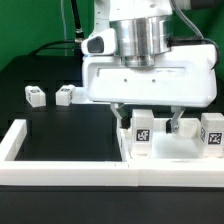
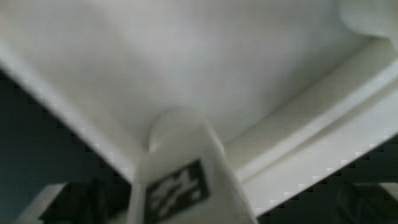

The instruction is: Assemble square table

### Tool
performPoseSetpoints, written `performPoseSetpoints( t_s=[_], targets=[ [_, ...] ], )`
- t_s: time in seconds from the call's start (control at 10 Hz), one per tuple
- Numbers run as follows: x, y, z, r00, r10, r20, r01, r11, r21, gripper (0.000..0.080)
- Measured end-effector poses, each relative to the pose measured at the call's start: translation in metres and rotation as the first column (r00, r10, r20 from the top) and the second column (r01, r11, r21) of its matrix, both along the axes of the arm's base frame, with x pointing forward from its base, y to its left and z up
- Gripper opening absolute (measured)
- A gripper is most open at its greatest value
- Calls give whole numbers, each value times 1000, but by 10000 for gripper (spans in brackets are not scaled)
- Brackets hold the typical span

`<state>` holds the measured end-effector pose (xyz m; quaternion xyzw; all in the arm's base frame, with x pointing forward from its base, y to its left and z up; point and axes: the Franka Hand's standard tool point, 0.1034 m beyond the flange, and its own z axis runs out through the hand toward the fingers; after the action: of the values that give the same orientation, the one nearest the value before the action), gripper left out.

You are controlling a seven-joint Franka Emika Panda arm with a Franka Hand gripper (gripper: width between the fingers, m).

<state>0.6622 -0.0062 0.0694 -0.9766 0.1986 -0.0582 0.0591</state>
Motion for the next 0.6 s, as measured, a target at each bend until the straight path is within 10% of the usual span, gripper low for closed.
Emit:
performPoseSetpoints(
  t_s=[0.1,0.6],
  targets=[
    [-5,5,-7,972,233,6,-233,971,-49,649],
    [-8,2,-10,1000,-23,-18,23,1000,-10,357]
  ],
)
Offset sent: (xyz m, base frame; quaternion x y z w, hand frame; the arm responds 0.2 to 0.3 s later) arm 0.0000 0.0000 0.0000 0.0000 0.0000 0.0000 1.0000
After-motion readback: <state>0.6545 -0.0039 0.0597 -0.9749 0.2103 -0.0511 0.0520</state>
